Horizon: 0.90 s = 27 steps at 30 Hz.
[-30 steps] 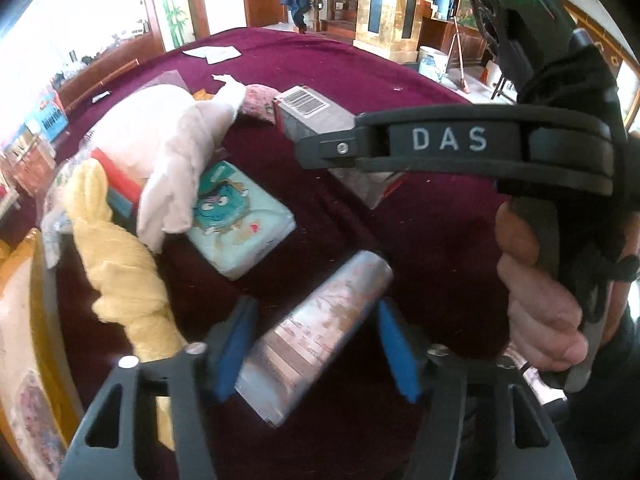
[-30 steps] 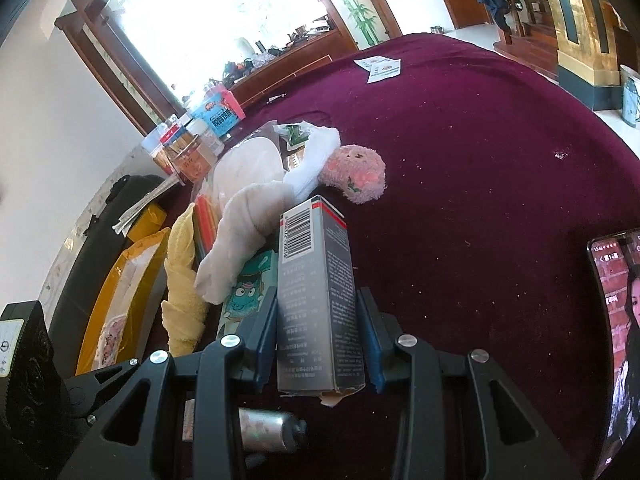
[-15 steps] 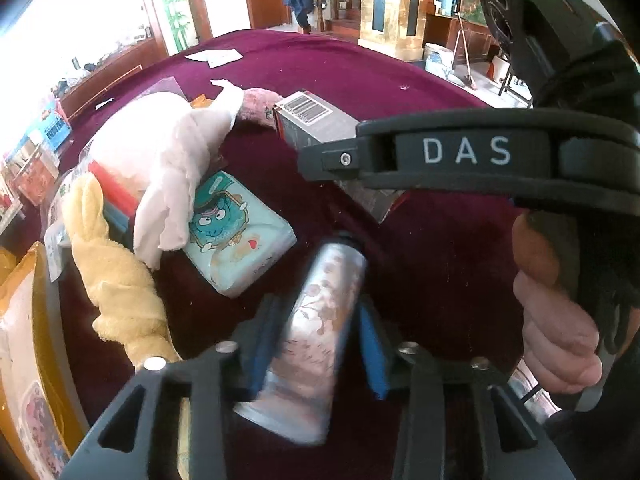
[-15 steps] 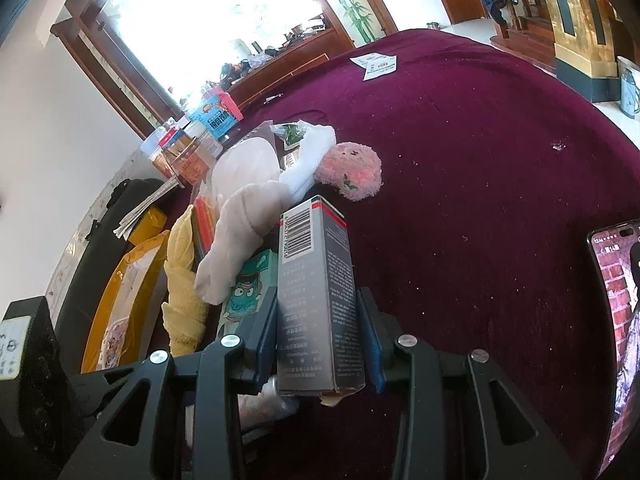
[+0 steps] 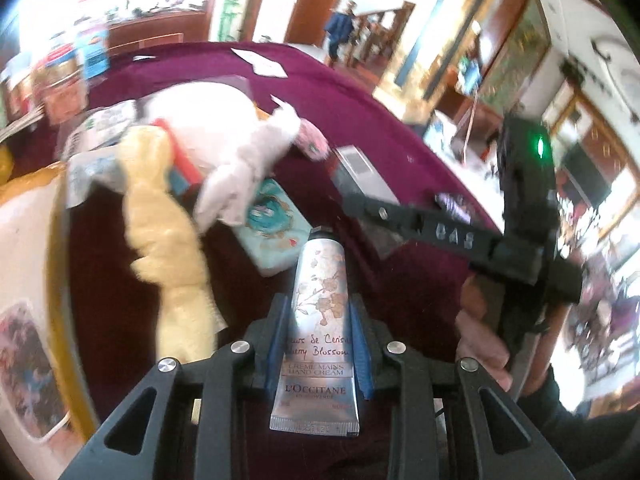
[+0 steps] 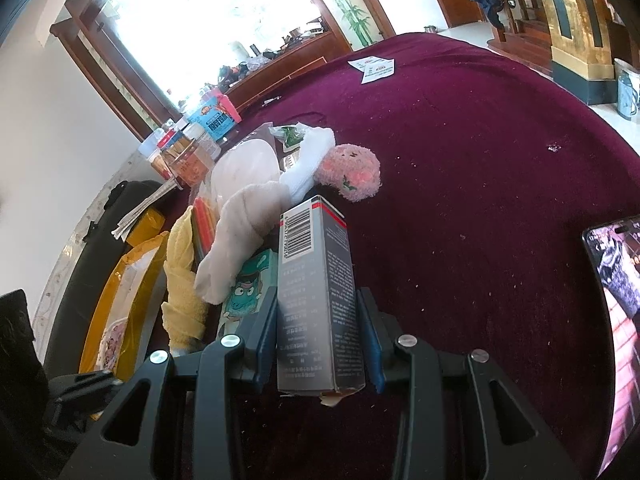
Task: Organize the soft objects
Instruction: 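Carry hand cream tube and grey box over the yellow-rimmed tray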
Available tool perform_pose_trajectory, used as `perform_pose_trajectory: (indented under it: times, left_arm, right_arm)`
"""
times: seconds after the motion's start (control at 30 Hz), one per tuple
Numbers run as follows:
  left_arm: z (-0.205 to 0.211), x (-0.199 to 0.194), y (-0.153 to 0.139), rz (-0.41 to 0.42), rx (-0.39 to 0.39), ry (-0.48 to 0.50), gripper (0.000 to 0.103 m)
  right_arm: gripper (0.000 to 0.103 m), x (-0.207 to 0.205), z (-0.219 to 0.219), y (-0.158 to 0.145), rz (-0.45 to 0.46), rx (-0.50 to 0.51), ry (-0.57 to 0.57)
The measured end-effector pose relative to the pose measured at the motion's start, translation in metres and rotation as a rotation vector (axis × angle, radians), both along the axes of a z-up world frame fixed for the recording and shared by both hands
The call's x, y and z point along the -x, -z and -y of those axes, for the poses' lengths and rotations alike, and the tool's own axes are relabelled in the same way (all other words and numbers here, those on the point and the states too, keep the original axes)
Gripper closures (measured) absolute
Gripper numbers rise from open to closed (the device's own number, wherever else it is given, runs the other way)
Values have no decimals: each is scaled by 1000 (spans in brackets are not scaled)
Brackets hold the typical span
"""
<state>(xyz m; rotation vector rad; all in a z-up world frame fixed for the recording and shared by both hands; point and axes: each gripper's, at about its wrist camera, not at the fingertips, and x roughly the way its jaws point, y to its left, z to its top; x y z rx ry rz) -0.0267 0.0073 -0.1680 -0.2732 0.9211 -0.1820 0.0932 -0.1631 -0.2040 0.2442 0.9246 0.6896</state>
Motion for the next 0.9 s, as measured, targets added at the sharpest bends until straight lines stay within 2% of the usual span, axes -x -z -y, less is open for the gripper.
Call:
perform_pose_trajectory:
  times: [0.17,0.43,0.73,0.9]
  left_arm:
    - [-37,22,-22,45,50,-118,73]
    - [-100,53,-49,109,75,-301,73]
    - [-169,83,-55,120,68,-511,73]
    - [-194,89,-45,93,81,-580,73]
  right_arm:
    - [67,16,-12,-8,19,-17,-32]
    - [67,51,-59,-27,59,-26,-182]
    - [67,84,-116,-41,94,-37,-365]
    - [67,93,-143,-44,79,-49,-440]
